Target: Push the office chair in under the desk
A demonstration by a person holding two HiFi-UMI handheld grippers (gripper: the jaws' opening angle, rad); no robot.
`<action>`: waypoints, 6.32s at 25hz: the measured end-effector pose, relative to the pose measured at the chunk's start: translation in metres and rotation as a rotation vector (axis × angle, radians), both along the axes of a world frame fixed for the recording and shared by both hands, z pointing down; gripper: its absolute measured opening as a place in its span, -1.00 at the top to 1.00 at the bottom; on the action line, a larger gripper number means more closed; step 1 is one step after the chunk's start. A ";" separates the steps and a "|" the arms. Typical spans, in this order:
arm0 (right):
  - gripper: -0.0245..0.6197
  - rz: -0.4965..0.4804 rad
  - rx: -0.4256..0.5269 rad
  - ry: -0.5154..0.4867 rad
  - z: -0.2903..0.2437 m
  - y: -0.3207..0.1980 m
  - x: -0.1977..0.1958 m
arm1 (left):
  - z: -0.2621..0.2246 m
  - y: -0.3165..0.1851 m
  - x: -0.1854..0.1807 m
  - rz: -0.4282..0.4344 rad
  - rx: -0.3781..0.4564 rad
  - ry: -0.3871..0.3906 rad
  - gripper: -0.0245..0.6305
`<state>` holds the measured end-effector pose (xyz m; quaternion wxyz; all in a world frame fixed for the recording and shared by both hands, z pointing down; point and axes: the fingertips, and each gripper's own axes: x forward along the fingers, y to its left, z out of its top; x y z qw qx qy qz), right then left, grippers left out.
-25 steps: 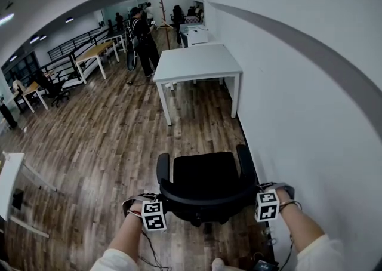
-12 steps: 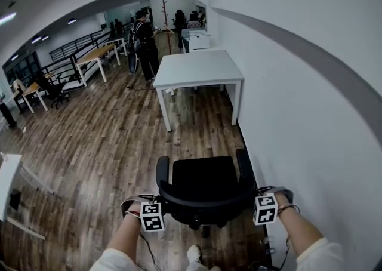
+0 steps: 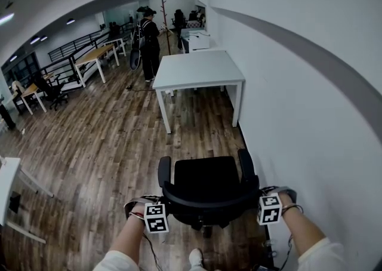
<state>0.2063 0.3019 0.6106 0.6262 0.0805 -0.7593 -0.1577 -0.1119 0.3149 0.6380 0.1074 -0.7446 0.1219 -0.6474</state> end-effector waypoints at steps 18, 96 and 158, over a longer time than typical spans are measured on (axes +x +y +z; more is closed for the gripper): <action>0.56 0.012 0.005 -0.002 0.002 -0.020 0.000 | 0.000 -0.023 -0.001 0.014 0.004 0.008 0.60; 0.55 0.050 0.025 -0.019 0.002 -0.277 -0.027 | 0.000 -0.291 -0.027 0.040 0.019 0.004 0.59; 0.55 0.026 0.026 -0.003 0.008 -0.527 0.006 | -0.001 -0.529 0.000 -0.002 0.035 0.023 0.58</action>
